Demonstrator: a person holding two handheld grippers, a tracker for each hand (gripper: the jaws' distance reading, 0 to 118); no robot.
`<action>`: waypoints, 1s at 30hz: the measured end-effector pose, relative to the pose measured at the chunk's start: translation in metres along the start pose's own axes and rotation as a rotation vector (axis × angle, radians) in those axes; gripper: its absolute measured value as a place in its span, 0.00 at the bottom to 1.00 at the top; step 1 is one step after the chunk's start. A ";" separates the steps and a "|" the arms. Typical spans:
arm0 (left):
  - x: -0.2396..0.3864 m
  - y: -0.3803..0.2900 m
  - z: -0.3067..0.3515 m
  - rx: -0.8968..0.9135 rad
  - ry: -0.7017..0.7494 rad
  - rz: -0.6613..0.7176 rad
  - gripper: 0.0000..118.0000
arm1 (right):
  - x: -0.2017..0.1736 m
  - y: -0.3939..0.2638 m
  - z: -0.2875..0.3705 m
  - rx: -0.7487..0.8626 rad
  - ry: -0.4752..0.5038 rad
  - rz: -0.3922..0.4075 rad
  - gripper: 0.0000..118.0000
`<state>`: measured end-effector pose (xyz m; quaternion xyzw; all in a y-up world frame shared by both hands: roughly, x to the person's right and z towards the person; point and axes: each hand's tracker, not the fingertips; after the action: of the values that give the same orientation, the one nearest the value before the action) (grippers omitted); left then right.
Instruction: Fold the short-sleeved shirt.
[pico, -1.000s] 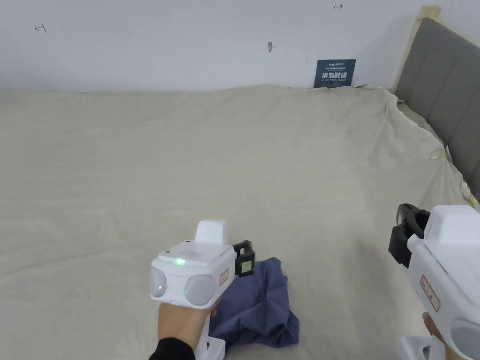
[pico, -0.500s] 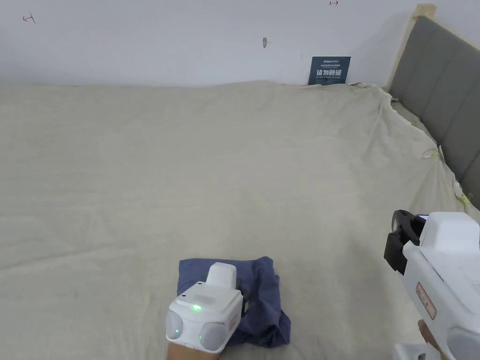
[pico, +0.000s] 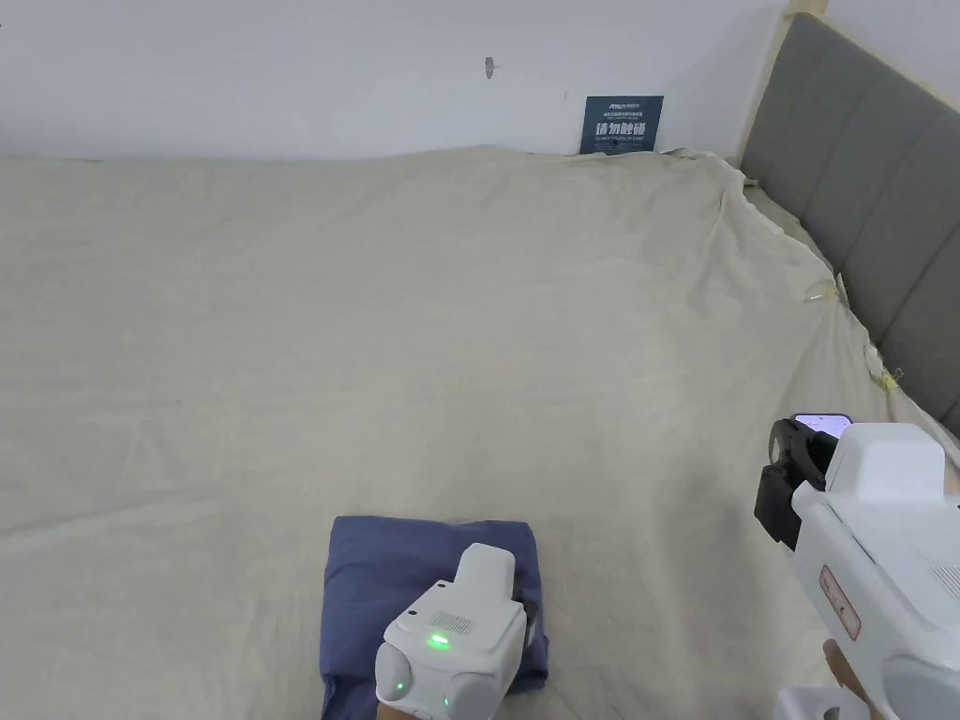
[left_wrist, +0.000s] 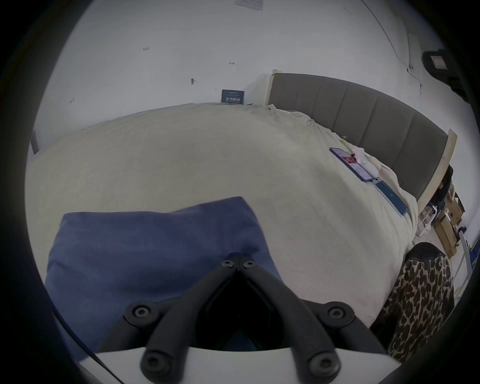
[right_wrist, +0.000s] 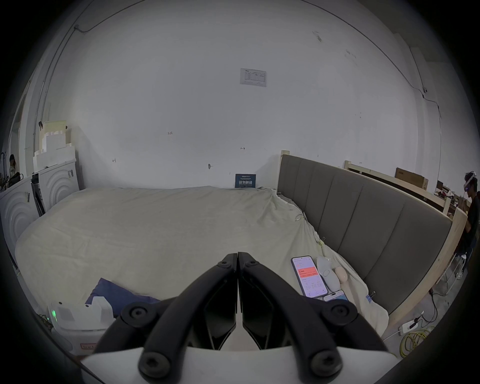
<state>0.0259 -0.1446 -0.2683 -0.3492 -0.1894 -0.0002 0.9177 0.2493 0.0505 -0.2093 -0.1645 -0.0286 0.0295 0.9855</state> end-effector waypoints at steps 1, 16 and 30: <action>0.005 -0.001 -0.002 -0.012 -0.019 -0.006 0.00 | 0.000 0.000 0.000 0.000 -0.001 0.000 0.00; -0.011 0.048 0.059 0.210 -0.018 0.008 0.00 | -0.002 0.011 0.016 0.043 -0.006 0.012 0.00; -0.082 0.123 0.172 0.481 0.148 -0.036 0.00 | -0.042 0.045 0.027 0.166 0.055 0.011 0.00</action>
<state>-0.0937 0.0480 -0.2581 -0.1165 -0.1225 0.0033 0.9856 0.2035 0.0990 -0.2008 -0.0831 0.0019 0.0325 0.9960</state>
